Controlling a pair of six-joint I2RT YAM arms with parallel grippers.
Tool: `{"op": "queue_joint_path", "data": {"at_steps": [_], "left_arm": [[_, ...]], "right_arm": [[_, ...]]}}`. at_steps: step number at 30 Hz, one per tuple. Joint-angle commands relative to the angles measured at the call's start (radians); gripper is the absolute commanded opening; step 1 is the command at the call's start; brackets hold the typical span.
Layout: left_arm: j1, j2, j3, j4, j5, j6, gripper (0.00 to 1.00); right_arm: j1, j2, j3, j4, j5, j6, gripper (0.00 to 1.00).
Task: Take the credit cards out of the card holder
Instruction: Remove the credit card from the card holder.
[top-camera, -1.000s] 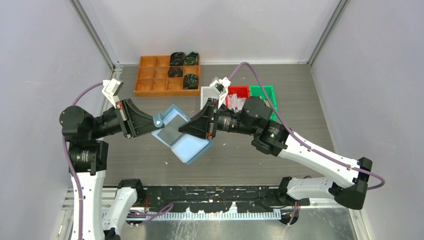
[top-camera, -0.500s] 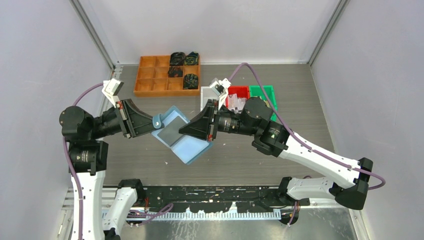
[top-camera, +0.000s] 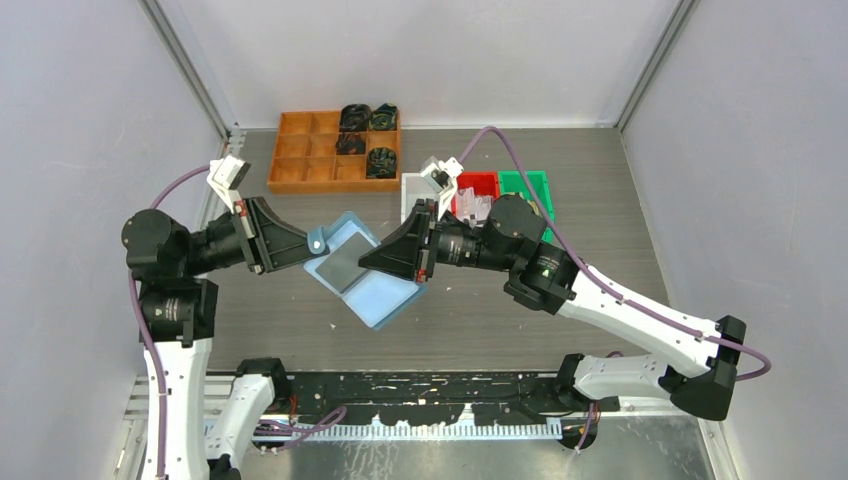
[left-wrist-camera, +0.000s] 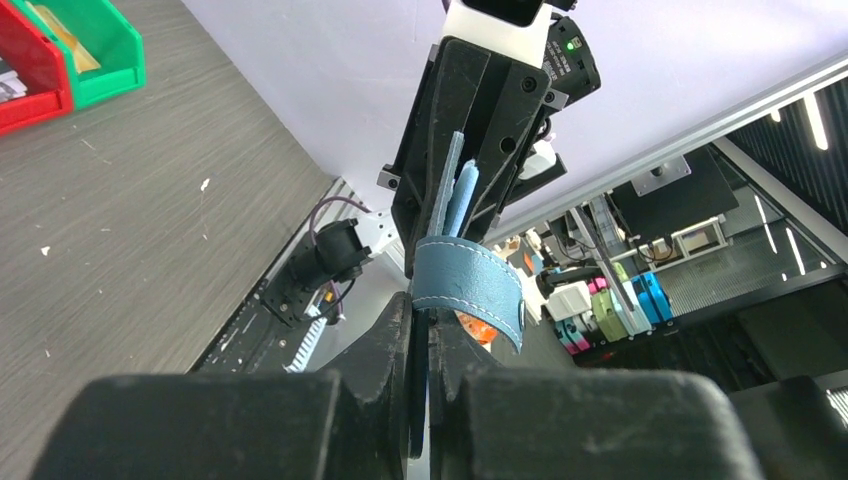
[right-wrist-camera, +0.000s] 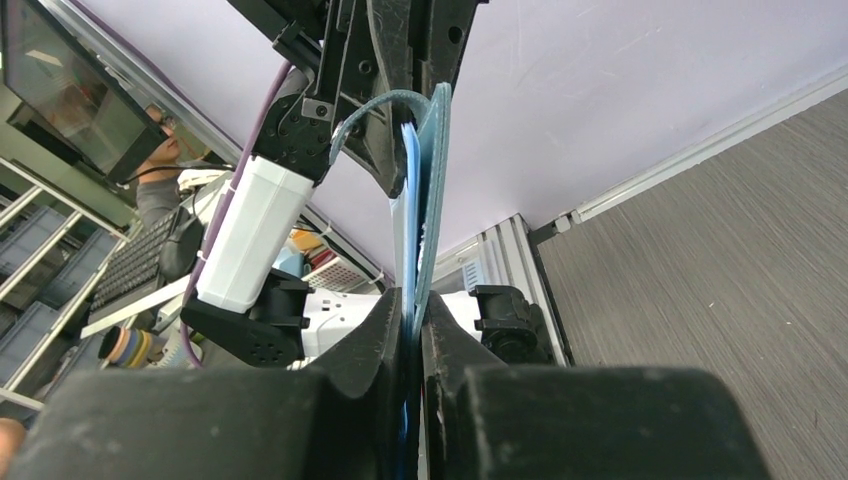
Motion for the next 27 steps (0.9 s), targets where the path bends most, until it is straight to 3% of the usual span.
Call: {"op": "queue_joint_path", "data": {"at_steps": [1, 3, 8, 12, 16, 18, 23, 27], "left_arm": [[0.002, 0.018, 0.011, 0.066, -0.001, -0.048, 0.03], [0.003, 0.023, 0.011, 0.067, 0.0, -0.051, 0.01], [0.003, 0.025, 0.011, 0.07, 0.002, -0.028, 0.0], [0.003, 0.027, 0.032, 0.058, -0.005, 0.028, 0.0], [0.002, 0.016, 0.096, -0.052, -0.037, 0.211, 0.0], [0.002, 0.005, 0.128, -0.134, -0.061, 0.318, 0.0], [0.002, -0.015, 0.158, -0.188, -0.071, 0.425, 0.0], [0.003, -0.04, 0.15, -0.22, -0.071, 0.493, 0.0]], "right_arm": [[0.008, -0.037, -0.012, 0.055, -0.025, -0.011, 0.13], [0.008, -0.037, -0.017, 0.059, -0.028, -0.008, 0.19], [0.008, -0.061, -0.049, 0.057, -0.009, 0.01, 0.47], [0.008, -0.088, -0.088, 0.057, 0.002, 0.031, 0.51], [0.007, -0.118, -0.128, 0.068, 0.015, 0.054, 0.45], [0.006, -0.123, -0.136, 0.068, 0.024, 0.062, 0.37], [0.007, -0.09, -0.113, 0.067, 0.025, 0.085, 0.19], [0.006, -0.046, -0.07, 0.069, 0.043, 0.105, 0.13]]}}
